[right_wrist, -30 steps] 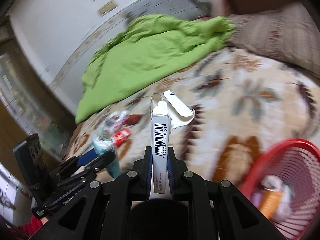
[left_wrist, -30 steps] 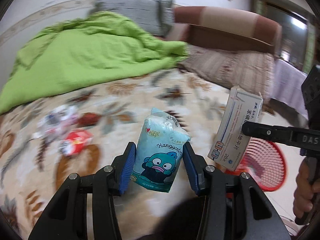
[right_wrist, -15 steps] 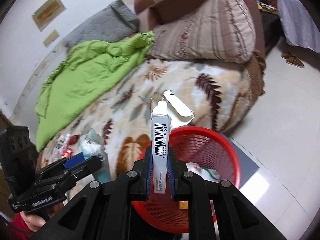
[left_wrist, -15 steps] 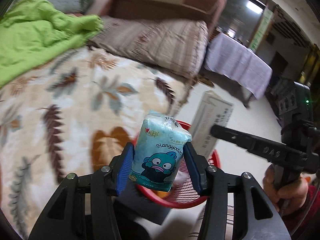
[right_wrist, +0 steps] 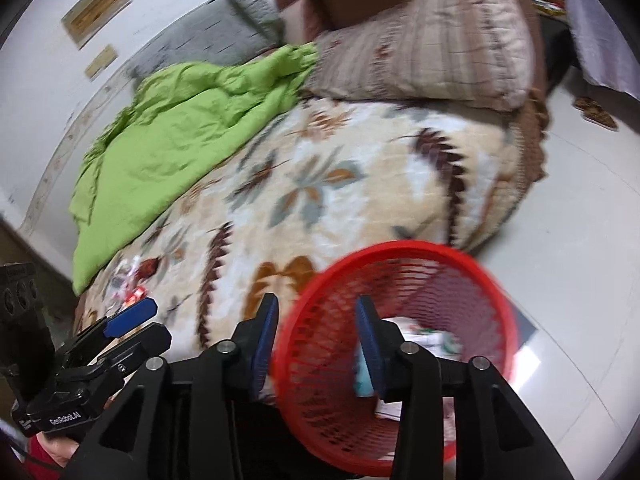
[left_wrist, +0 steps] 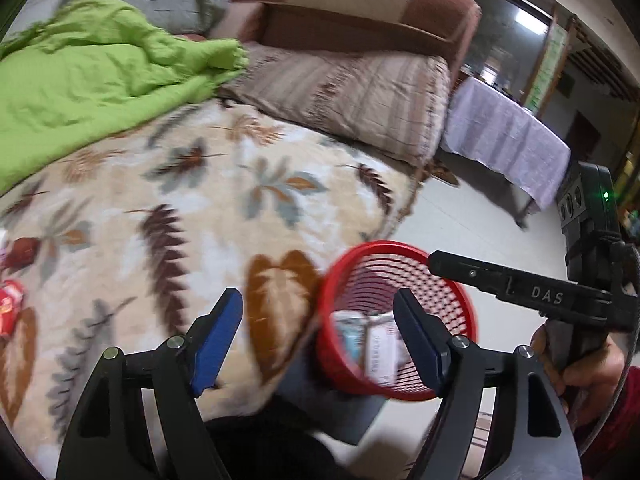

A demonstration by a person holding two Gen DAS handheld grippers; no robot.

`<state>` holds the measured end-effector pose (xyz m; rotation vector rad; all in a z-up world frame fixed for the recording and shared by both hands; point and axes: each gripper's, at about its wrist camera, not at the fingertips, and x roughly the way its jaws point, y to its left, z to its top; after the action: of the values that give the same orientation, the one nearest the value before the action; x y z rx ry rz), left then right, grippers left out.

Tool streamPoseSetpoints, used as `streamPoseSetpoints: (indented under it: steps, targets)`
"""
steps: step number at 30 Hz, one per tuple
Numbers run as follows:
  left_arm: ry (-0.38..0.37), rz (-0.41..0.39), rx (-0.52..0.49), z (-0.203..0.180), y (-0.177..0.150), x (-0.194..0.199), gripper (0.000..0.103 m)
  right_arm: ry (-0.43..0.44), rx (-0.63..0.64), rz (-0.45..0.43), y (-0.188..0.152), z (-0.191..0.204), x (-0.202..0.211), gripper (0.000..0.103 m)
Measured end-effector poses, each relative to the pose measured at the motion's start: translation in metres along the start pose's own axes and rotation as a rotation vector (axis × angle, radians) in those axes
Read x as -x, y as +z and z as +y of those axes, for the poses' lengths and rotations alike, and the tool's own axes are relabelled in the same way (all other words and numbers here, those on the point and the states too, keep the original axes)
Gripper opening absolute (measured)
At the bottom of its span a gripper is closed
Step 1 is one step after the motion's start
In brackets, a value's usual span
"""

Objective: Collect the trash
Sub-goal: 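Open both tools to drop the tissue pack and medicine box into the wastebasket, then grasp the red-and-white YANTIE box with the left tool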

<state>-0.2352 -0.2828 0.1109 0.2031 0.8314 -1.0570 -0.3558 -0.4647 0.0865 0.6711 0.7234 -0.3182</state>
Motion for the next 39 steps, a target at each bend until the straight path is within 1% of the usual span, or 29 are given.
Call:
streamPoseSetpoints:
  steps: [4, 8, 9, 10, 11, 15, 17, 19, 21, 23, 25, 26, 28, 31, 32, 34, 35, 36, 38, 39]
  targets:
    - [0.081, -0.018, 0.054, 0.039, -0.012, 0.022, 0.077, 0.077, 0.055, 0.056, -0.001, 0.037, -0.026, 0.044]
    - [0.145, -0.041, 0.123, 0.079, -0.023, 0.045, 0.077, 0.15, 0.117, 0.101, -0.004, 0.079, -0.053, 0.045]
    - [0.161, -0.049, 0.141, 0.089, -0.027, 0.051, 0.077, 0.167, 0.139, 0.109, -0.005, 0.091, -0.059, 0.046]
    - [0.173, -0.054, 0.157, 0.098, -0.03, 0.057, 0.077, 0.178, 0.161, 0.117, -0.006, 0.101, -0.065, 0.05]
    - [0.193, -0.06, 0.182, 0.111, -0.035, 0.065, 0.077, 0.185, 0.183, 0.126, -0.007, 0.112, -0.071, 0.053]
    - [0.29, -0.084, 0.252, 0.155, -0.049, 0.09, 0.077, 0.231, 0.246, 0.16, -0.011, 0.151, -0.092, 0.053]
    - [0.323, -0.087, 0.288, 0.177, -0.054, 0.1, 0.079, 0.247, 0.27, 0.168, -0.012, 0.166, -0.098, 0.055]
    - [0.37, -0.092, 0.314, 0.199, -0.056, 0.108, 0.085, 0.259, 0.295, 0.176, -0.013, 0.18, -0.104, 0.058]
    - [0.416, -0.083, 0.332, 0.222, -0.056, 0.111, 0.087, 0.268, 0.316, 0.182, -0.013, 0.191, -0.108, 0.059]
    - [0.447, -0.058, 0.352, 0.245, -0.056, 0.107, 0.087, 0.273, 0.332, 0.184, -0.013, 0.2, -0.111, 0.062]
    - [0.454, -0.027, 0.363, 0.266, -0.054, 0.099, 0.087, 0.279, 0.339, 0.187, -0.012, 0.205, -0.114, 0.063]
    - [0.457, -0.011, 0.368, 0.273, -0.053, 0.093, 0.087, 0.282, 0.34, 0.19, -0.012, 0.206, -0.115, 0.063]
    - [0.436, 0.021, 0.362, 0.287, -0.049, 0.081, 0.087, 0.281, 0.346, 0.194, -0.011, 0.208, -0.118, 0.063]
    - [0.468, 0.051, 0.334, 0.298, -0.045, 0.066, 0.087, 0.276, 0.341, 0.202, -0.009, 0.206, -0.123, 0.063]
    - [0.464, 0.068, 0.317, 0.303, -0.042, 0.057, 0.087, 0.274, 0.339, 0.203, -0.008, 0.205, -0.124, 0.063]
    - [0.482, 0.113, 0.3, 0.311, -0.039, 0.041, 0.087, 0.267, 0.335, 0.205, -0.005, 0.203, -0.128, 0.063]
    - [0.476, 0.136, 0.295, 0.315, -0.038, 0.034, 0.087, 0.266, 0.333, 0.206, -0.004, 0.202, -0.129, 0.063]
    - [0.477, 0.154, 0.292, 0.318, -0.038, 0.027, 0.087, 0.264, 0.331, 0.208, -0.003, 0.201, -0.131, 0.063]
    - [0.508, 0.177, 0.296, 0.326, -0.04, 0.017, 0.087, 0.261, 0.33, 0.212, -0.001, 0.199, -0.135, 0.063]
    - [0.503, 0.186, 0.307, 0.33, -0.041, 0.012, 0.087, 0.26, 0.33, 0.214, 0.0, 0.199, -0.137, 0.063]
